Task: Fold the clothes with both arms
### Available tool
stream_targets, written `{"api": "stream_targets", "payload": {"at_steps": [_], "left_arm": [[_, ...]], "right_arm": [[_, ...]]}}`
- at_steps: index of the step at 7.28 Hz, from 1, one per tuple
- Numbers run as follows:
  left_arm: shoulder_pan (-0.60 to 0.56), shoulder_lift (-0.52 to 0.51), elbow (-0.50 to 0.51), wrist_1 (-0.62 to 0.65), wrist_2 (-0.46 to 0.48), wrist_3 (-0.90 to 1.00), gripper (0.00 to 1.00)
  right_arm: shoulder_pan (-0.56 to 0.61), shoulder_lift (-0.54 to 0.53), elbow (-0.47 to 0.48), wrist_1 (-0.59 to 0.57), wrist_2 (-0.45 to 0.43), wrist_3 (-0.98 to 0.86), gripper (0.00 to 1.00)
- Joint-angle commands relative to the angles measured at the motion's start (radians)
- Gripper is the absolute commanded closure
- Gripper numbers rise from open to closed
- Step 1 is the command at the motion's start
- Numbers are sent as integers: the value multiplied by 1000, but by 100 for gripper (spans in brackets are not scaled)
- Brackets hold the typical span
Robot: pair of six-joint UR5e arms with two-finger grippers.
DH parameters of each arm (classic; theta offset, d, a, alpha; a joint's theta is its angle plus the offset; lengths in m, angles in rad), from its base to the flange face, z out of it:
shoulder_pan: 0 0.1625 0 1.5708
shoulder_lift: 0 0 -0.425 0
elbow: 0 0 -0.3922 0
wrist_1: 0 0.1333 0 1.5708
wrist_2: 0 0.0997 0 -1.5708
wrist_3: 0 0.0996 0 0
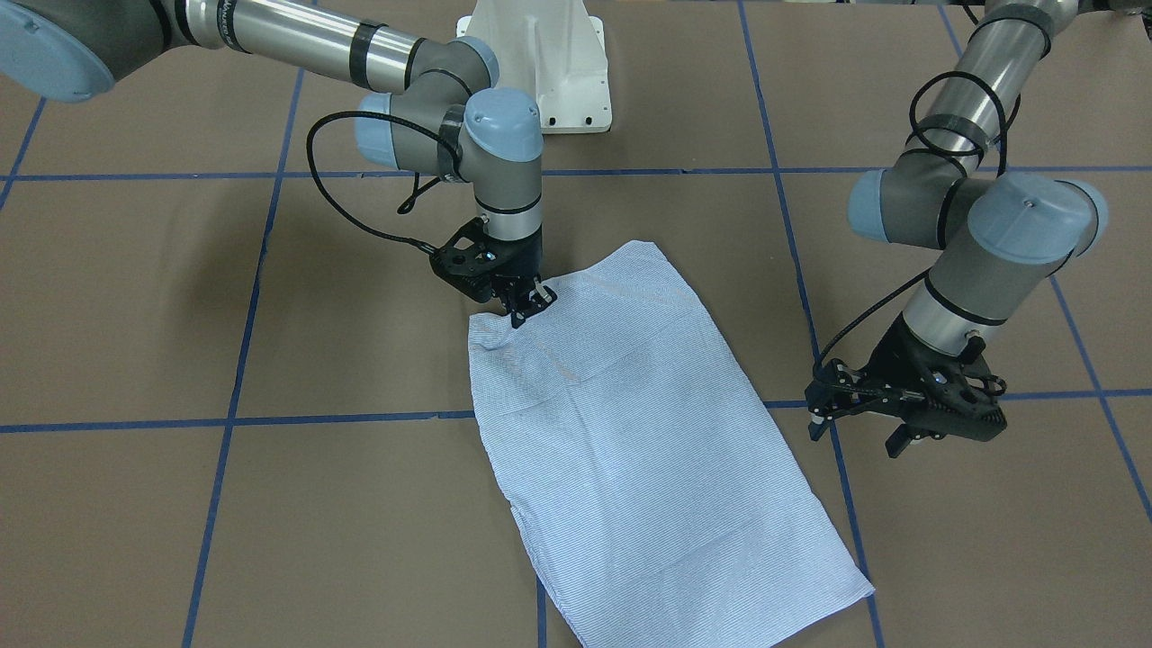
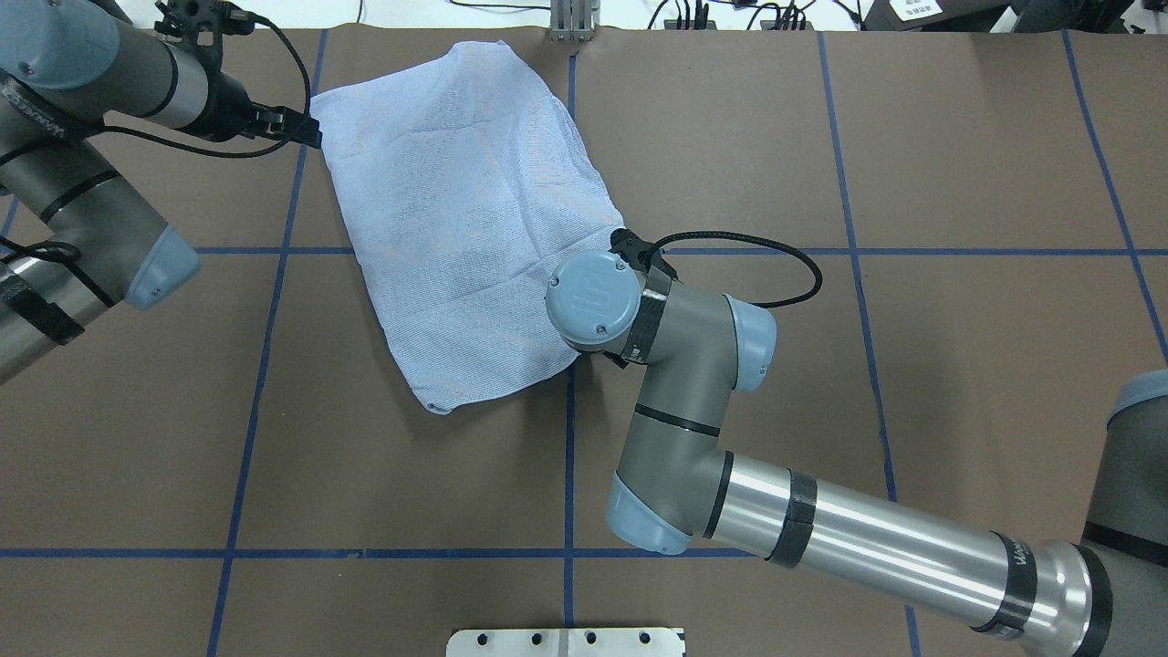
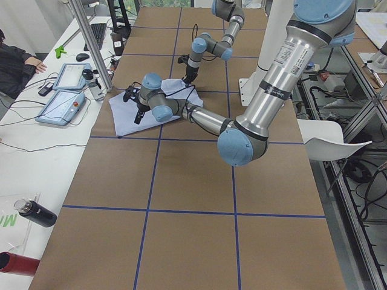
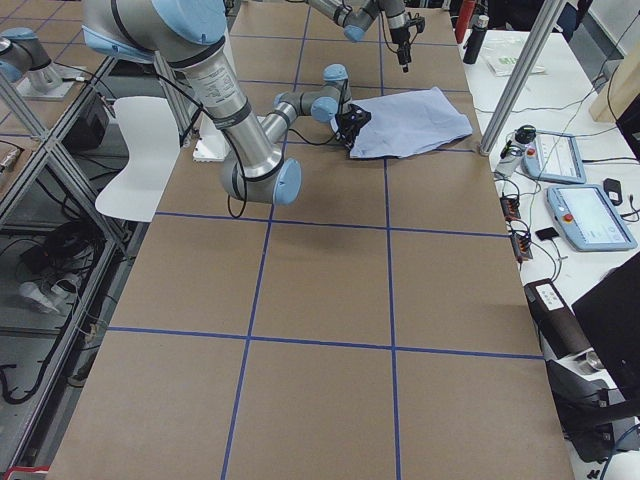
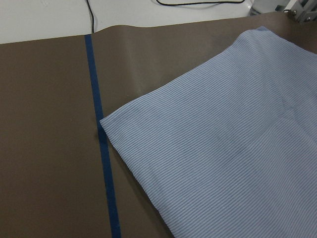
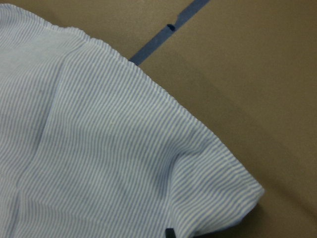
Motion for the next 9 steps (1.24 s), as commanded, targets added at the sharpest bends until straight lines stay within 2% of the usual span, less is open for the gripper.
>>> {"api": "stream_targets", "payload": {"at_steps": [1, 4, 5, 7, 8, 9], "left_arm": [[77, 4, -71, -11, -36, -154, 0], [266, 175, -358, -9, -39, -326, 0], [350, 203, -399, -9, -13, -439, 0], [497, 269, -466, -9, 120, -651, 0], [571, 271, -466, -6, 198, -787, 0], [607, 271, -464, -6, 237, -843, 0]], "right_arm": [[-10, -95, 150, -5, 2, -2, 100], [-99, -111, 235, -56, -43, 30, 100], [-106, -111, 235, -56, -45, 36, 100], [-106, -112, 234, -56, -47, 35, 100], [-106, -112, 234, -56, -47, 35, 100], [-106, -112, 235, -56, -47, 35, 100]]}}
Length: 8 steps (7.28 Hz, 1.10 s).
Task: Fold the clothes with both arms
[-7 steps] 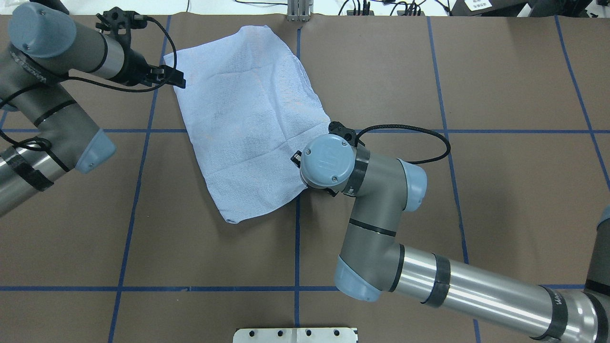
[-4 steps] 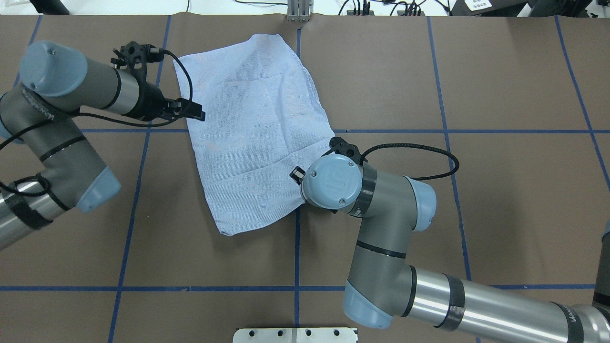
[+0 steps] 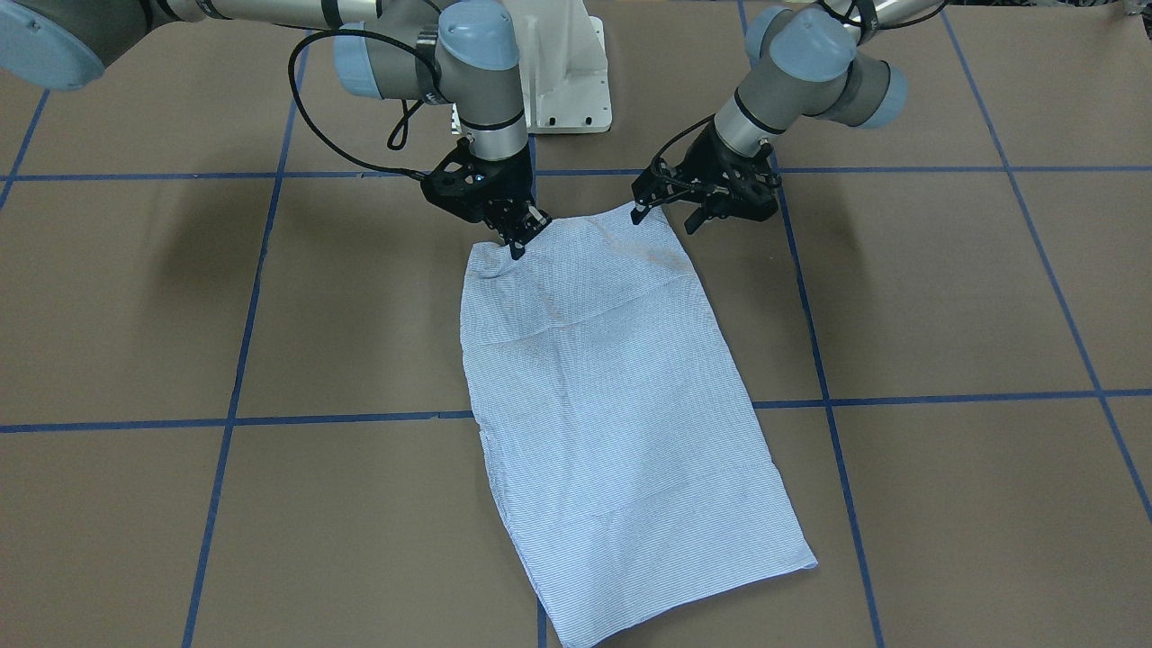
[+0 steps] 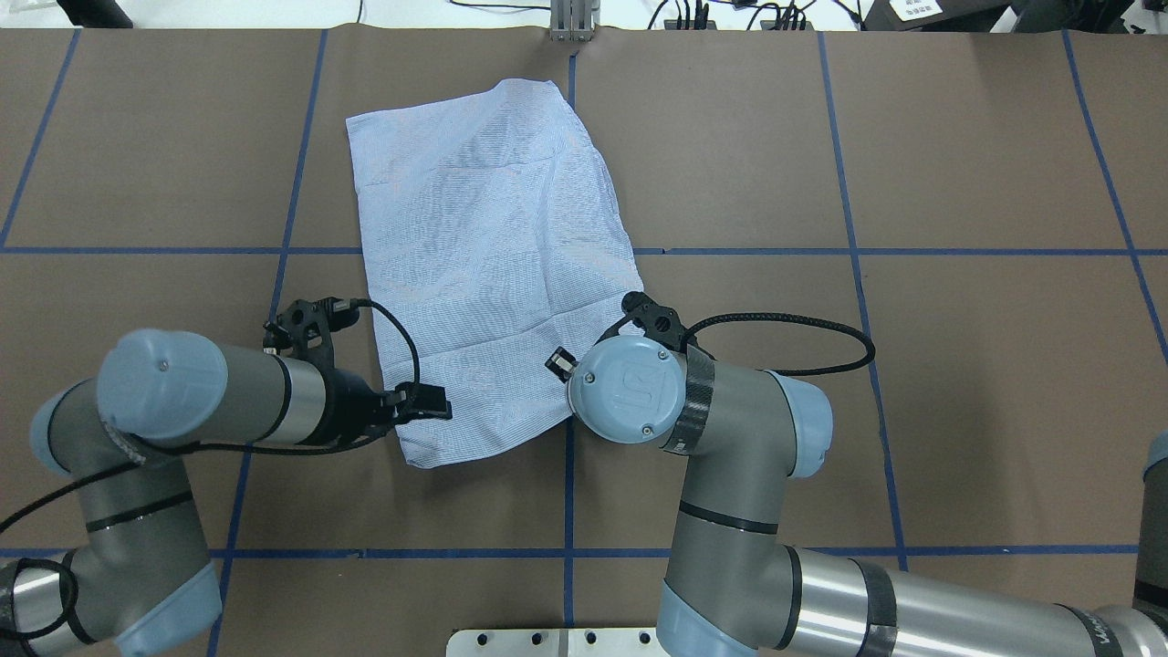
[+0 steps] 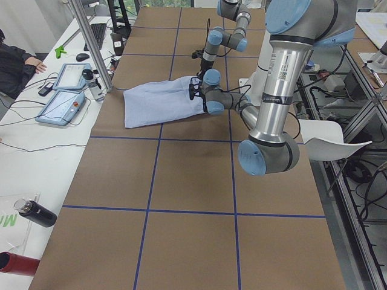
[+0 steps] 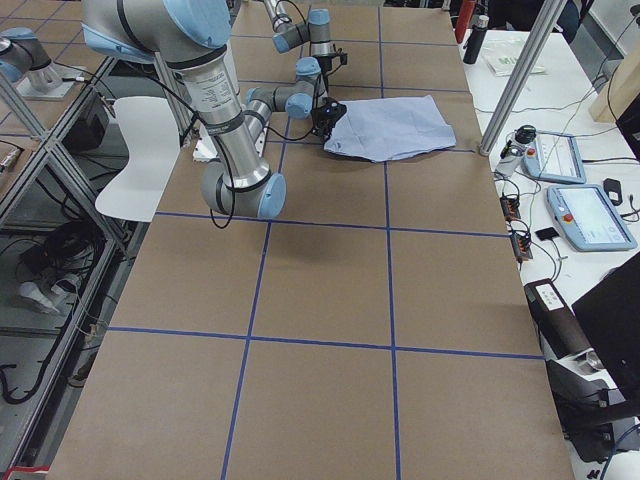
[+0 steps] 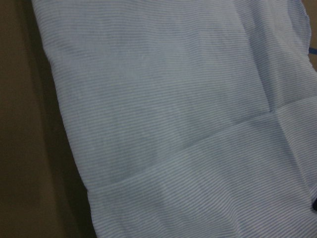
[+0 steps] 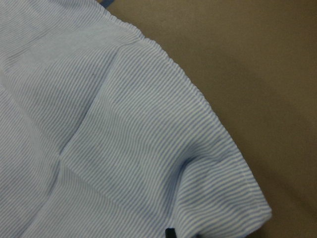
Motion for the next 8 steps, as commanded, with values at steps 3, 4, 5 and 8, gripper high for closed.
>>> {"api": "stream_targets", "payload": {"at_steps": [3, 4, 5, 8], "left_arm": [[71, 29, 2, 1, 66, -181, 47], [71, 32, 5, 1, 66, -181, 59], [71, 36, 5, -2, 65, -181, 74], [71, 38, -27, -2, 51, -179, 100]], "right_arm": [[-1, 0, 1, 0, -2, 2, 100], [1, -2, 1, 0, -3, 0, 100], [1, -6, 3, 0, -3, 0, 100], [3, -50, 50, -2, -2, -1, 100]]}}
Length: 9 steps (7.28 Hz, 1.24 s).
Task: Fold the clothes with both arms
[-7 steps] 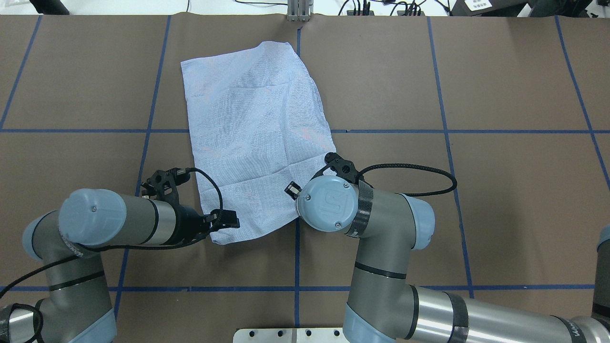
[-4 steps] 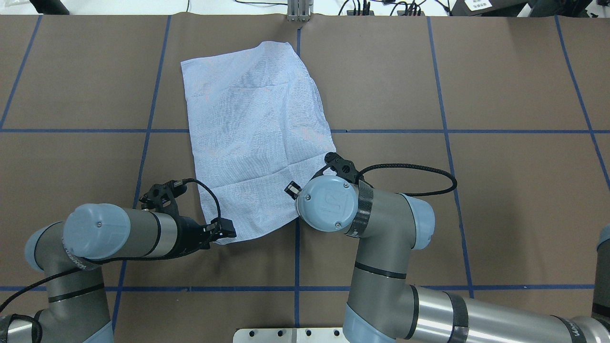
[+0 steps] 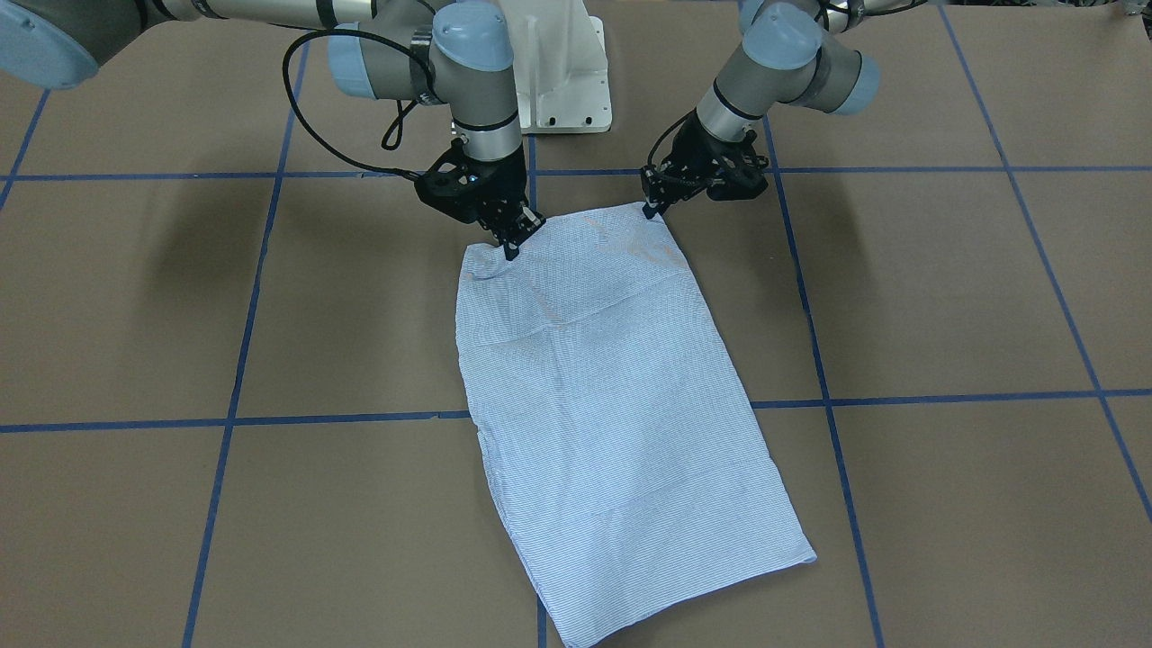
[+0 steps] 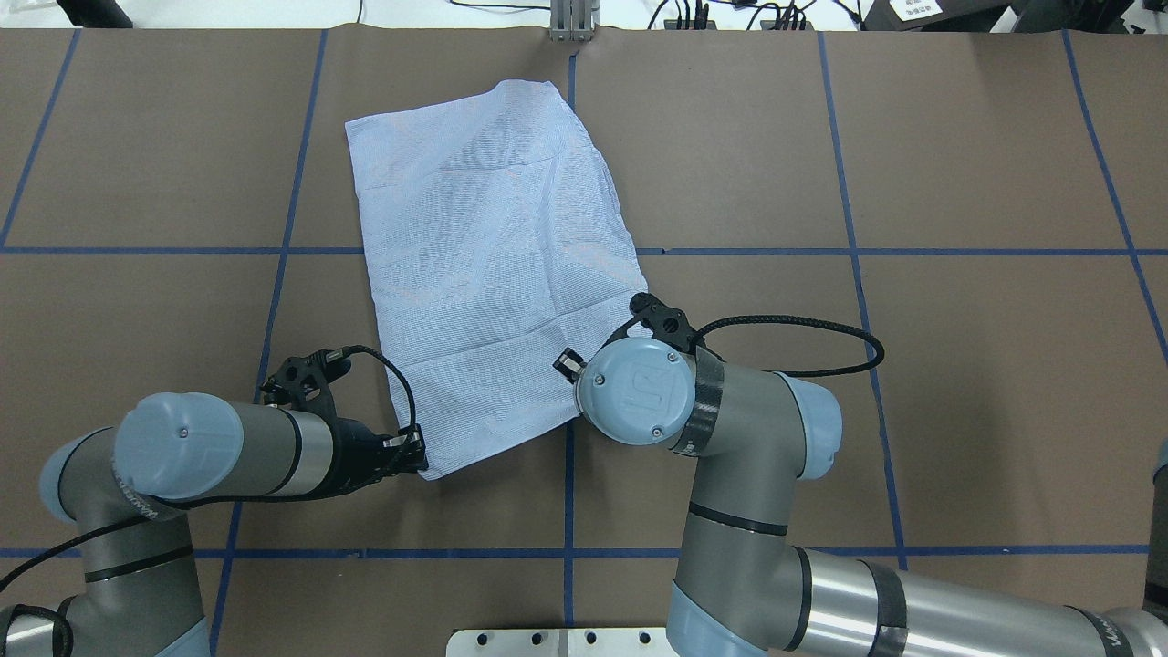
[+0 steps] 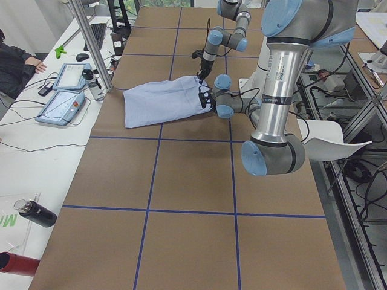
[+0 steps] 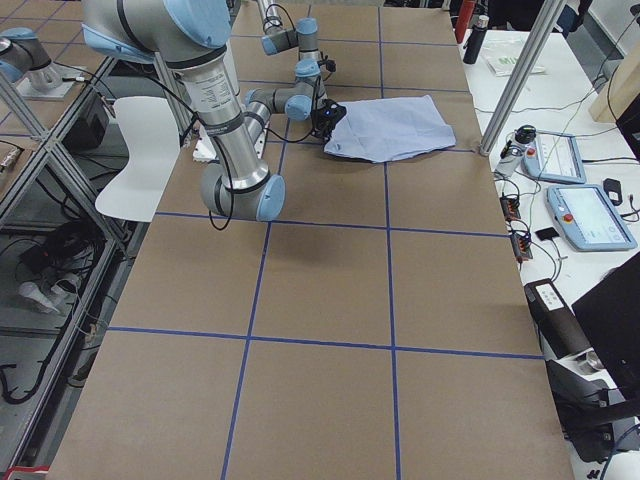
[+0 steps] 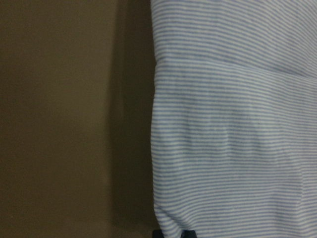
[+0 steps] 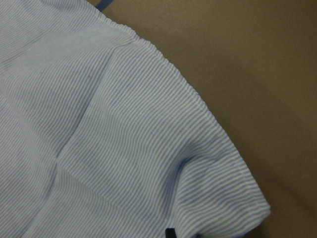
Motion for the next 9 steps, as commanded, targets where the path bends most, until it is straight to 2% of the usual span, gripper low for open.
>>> {"api": "stream_targets", "payload": {"at_steps": [1, 3, 6, 7, 9], "left_arm": [[0, 6, -46, 0, -26, 1, 100], [0, 20, -123, 4, -62, -9, 100], [9, 98, -346, 35, -135, -65, 100], [0, 83, -393, 145, -211, -57, 100], [-104, -27, -367, 277, -237, 13, 100]], "right_arm": [[-16, -82, 131, -10, 1, 0, 100], [-104, -102, 327, -201, -37, 19, 100], [-172, -102, 541, -405, -45, 66, 100], [-148, -102, 548, -418, -42, 62, 100], [-117, -92, 491, -411, -48, 25, 100]]}}
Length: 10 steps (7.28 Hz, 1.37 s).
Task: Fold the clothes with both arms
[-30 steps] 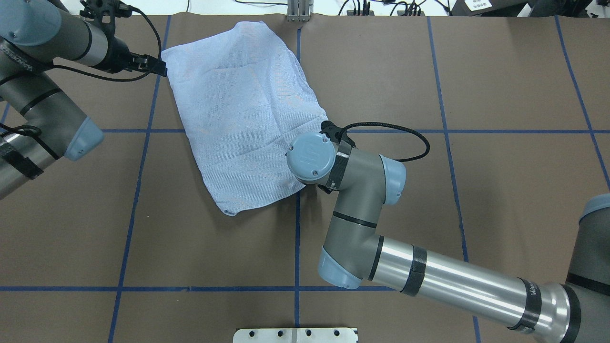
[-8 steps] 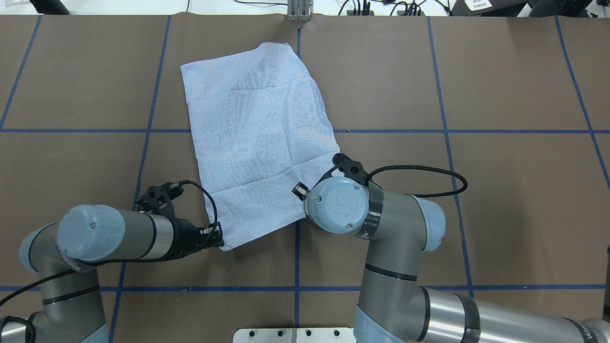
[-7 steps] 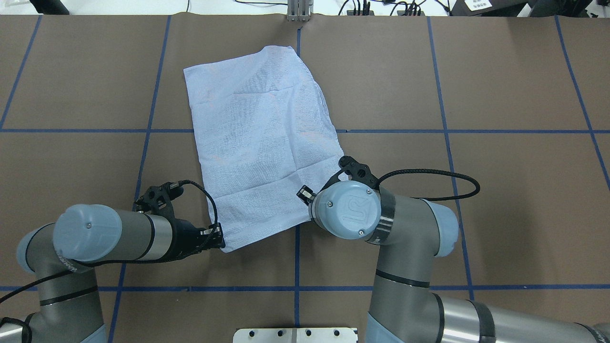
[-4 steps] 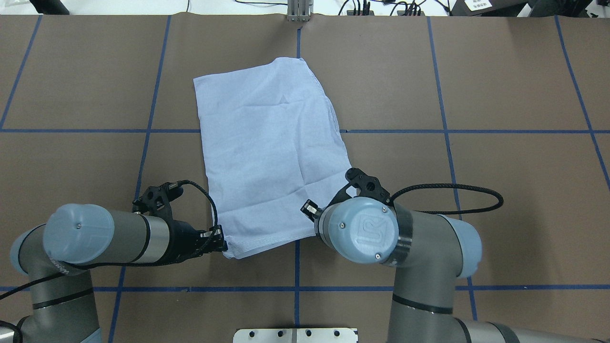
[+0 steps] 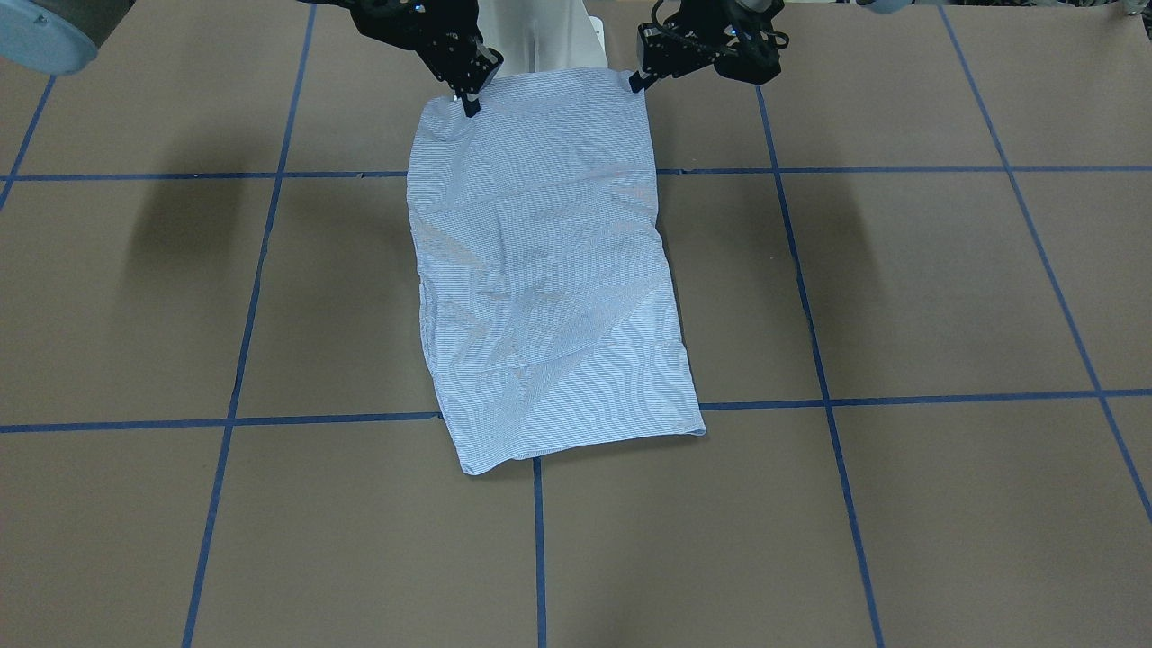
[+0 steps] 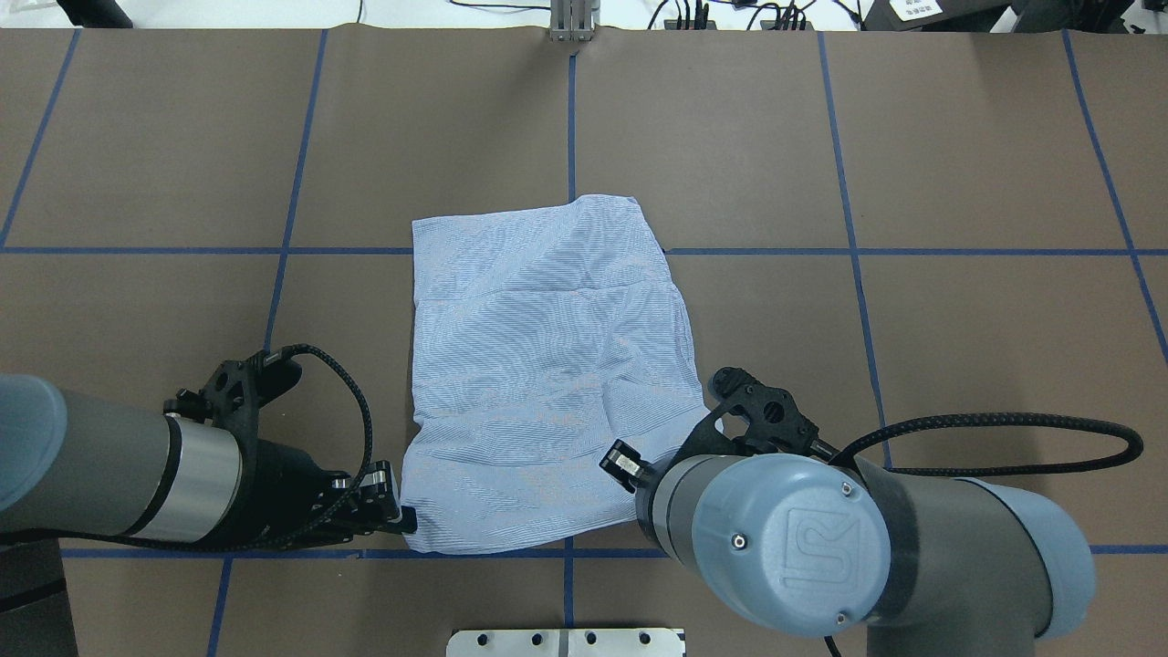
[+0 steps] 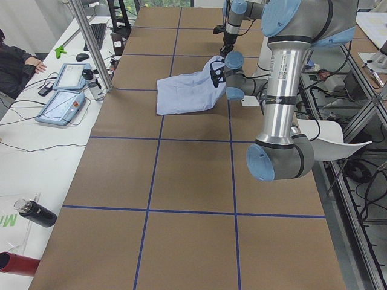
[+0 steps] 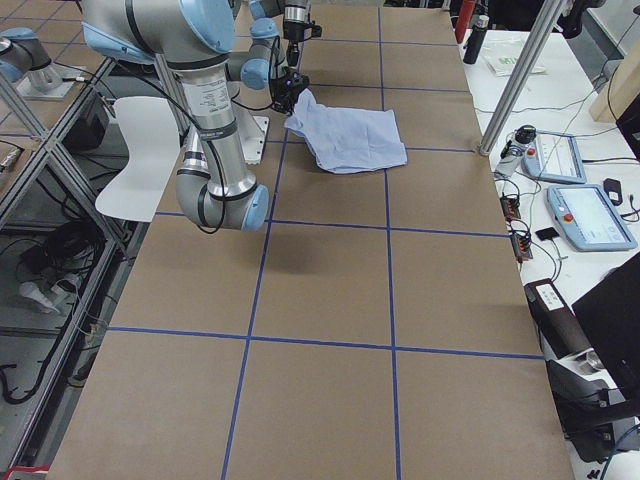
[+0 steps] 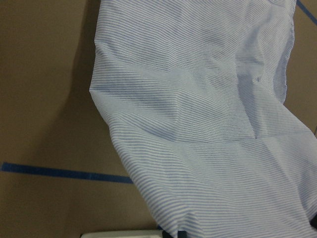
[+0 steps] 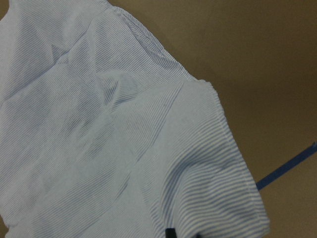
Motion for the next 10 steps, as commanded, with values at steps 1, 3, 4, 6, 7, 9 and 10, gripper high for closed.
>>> {"api": "stream_targets", "payload": {"at_steps": [1, 3, 4, 6, 7, 9, 10], "left_arm": [[-116, -162, 40, 213, -18, 110, 100], [-204, -303, 168, 320, -12, 204, 100], [-245, -314, 205, 320, -12, 259, 100], [-284, -383, 348, 318, 15, 325, 100], [-284, -409, 417, 317, 61, 345, 100], [-287, -436, 512, 308, 130, 397, 100], [-301, -440, 535, 306, 130, 426, 100]], "right_arm": [[59, 34, -75, 8, -10, -67, 100], [148, 94, -173, 54, -10, -124, 100], [191, 99, -200, 88, -8, -156, 100], [250, 161, -325, 126, -8, -205, 100], [286, 215, -437, 178, -7, -221, 100], [359, 307, -697, 363, -5, -290, 100], [380, 362, -799, 384, -5, -311, 100]]}}
